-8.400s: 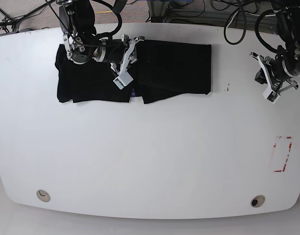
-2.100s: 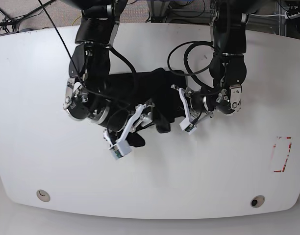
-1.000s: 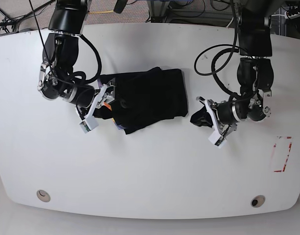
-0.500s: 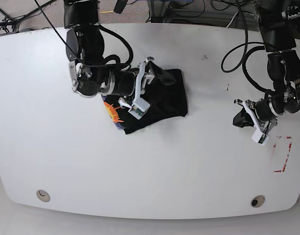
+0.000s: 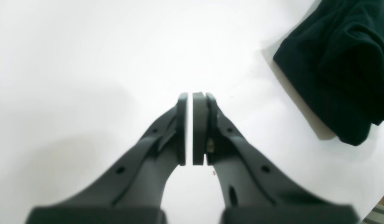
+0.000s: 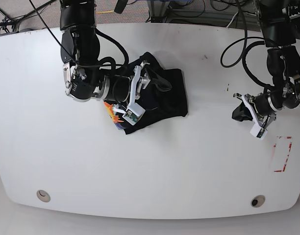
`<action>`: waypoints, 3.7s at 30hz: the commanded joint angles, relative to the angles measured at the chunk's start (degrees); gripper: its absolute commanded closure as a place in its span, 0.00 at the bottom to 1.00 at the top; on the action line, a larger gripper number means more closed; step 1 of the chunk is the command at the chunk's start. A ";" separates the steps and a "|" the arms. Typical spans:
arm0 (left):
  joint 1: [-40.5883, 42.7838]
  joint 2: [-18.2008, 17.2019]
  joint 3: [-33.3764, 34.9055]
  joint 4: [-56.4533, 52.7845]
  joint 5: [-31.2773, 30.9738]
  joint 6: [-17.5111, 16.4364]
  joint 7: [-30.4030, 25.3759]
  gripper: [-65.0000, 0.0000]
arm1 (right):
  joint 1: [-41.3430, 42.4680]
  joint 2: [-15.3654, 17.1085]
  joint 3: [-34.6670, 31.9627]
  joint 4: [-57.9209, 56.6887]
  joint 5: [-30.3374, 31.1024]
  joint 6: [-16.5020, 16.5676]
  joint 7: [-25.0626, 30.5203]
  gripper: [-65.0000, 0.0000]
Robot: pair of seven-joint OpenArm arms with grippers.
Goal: Fold the T-shirt properly
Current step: 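Press and flatten the shirt bundle with the right gripper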
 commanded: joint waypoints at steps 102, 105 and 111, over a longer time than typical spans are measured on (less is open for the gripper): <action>4.52 -0.65 3.13 2.43 -0.68 -0.29 -1.53 0.98 | 0.18 -8.02 -3.41 0.32 -35.13 0.79 14.42 0.57; 4.26 -0.65 3.13 2.43 -0.68 -0.29 -1.53 0.98 | -1.31 -6.26 -3.32 0.24 -35.13 0.79 14.59 0.81; 4.26 -0.65 3.13 2.43 -0.68 -0.29 -1.53 0.98 | -3.69 -6.08 -3.67 -2.49 -35.13 0.79 14.86 0.84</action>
